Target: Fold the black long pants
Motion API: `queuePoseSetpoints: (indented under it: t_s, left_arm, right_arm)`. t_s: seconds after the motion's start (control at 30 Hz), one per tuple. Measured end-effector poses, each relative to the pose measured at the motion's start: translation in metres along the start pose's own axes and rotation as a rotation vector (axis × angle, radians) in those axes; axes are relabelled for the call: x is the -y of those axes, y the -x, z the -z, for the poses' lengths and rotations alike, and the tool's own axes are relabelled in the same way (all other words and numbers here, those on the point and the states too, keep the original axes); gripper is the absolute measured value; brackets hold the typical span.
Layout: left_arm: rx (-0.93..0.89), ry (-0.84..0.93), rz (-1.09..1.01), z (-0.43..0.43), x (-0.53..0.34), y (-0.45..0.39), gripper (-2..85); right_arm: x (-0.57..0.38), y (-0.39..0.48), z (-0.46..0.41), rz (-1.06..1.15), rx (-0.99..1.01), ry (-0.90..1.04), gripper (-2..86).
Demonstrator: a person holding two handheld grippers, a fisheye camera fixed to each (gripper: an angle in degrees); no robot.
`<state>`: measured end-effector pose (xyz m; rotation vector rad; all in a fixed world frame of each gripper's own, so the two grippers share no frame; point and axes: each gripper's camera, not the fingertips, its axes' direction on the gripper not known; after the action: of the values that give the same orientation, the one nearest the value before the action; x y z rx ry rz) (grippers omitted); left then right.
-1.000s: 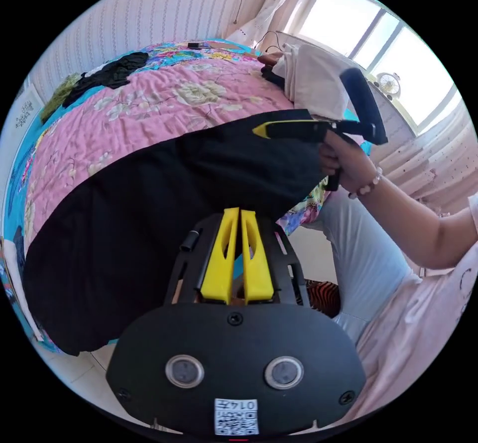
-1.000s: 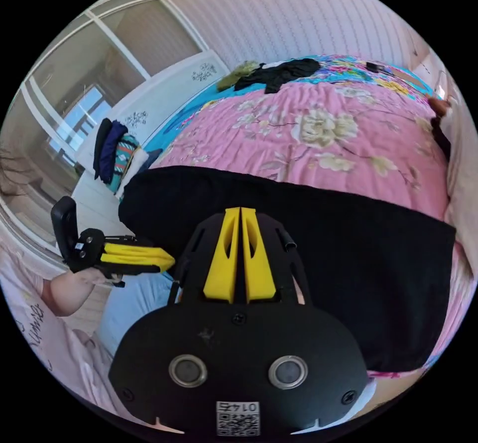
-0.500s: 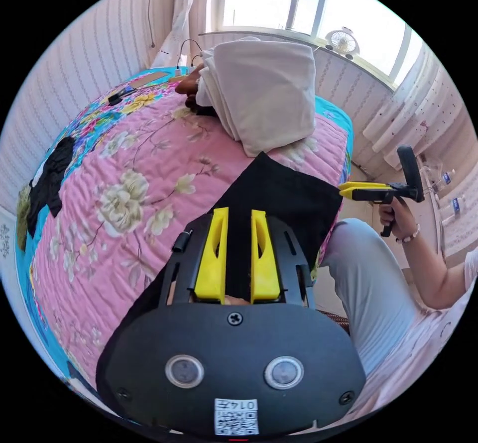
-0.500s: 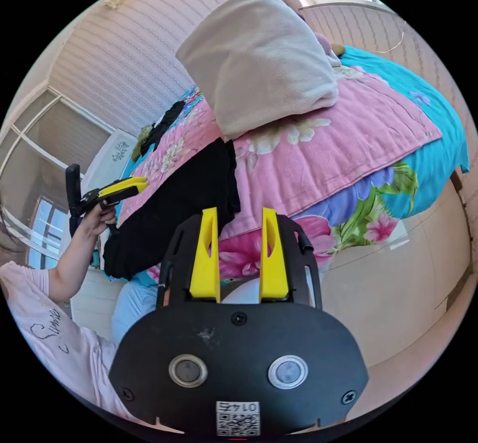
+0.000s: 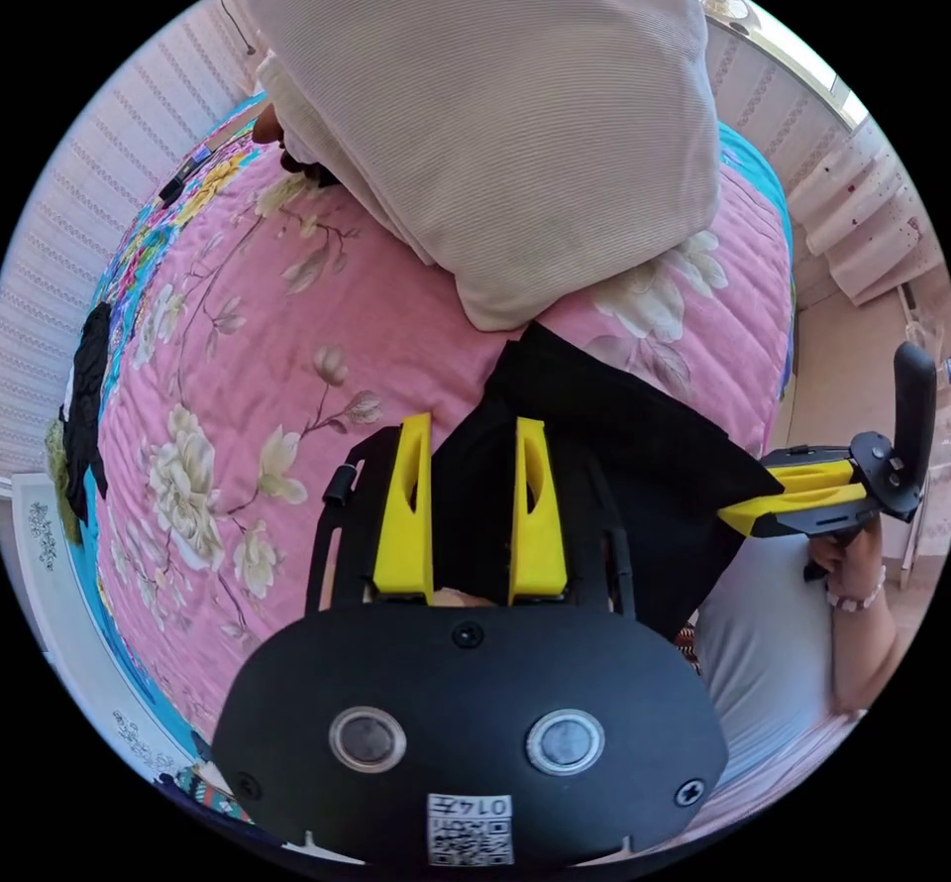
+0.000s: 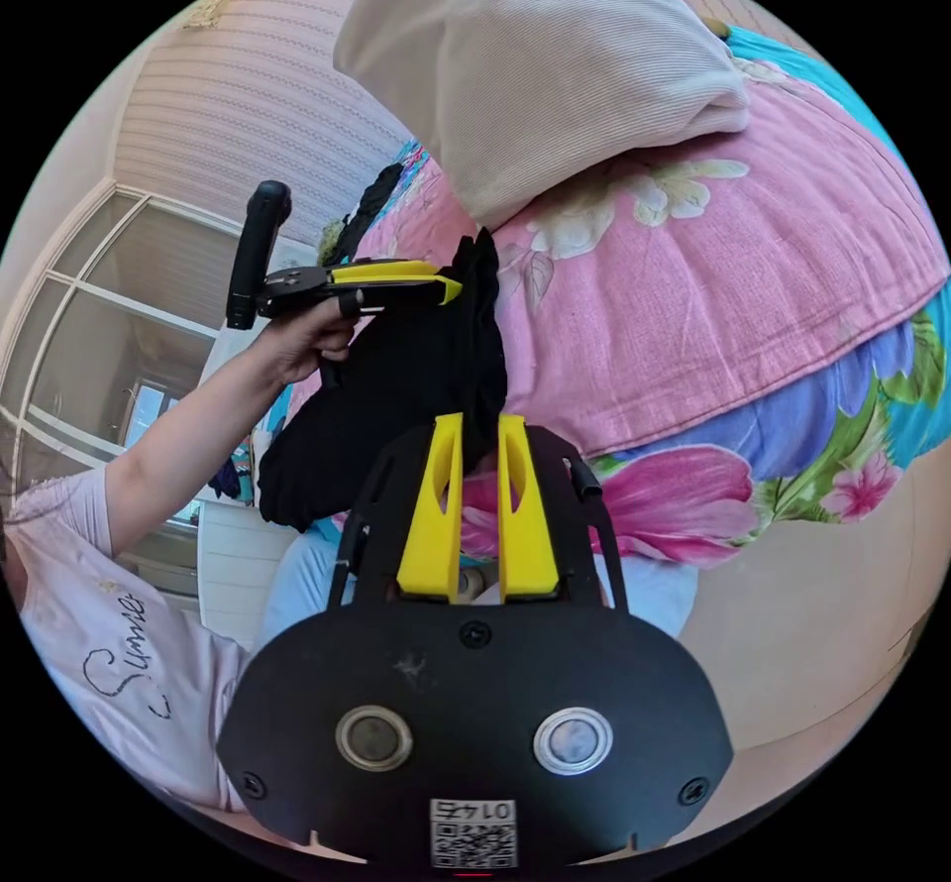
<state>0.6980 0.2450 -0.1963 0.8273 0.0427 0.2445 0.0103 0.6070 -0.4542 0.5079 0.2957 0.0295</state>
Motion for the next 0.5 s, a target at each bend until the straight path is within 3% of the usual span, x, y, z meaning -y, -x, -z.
queuePoseSetpoints:
  t_s: [0.5]
  left_arm:
    - [0.081, 0.008, -0.192, -0.084, 0.007, -0.088, 0.1]
  right_arm:
    - [0.017, -0.029, 0.041, -0.009, 0.052, -0.006, 1.2]
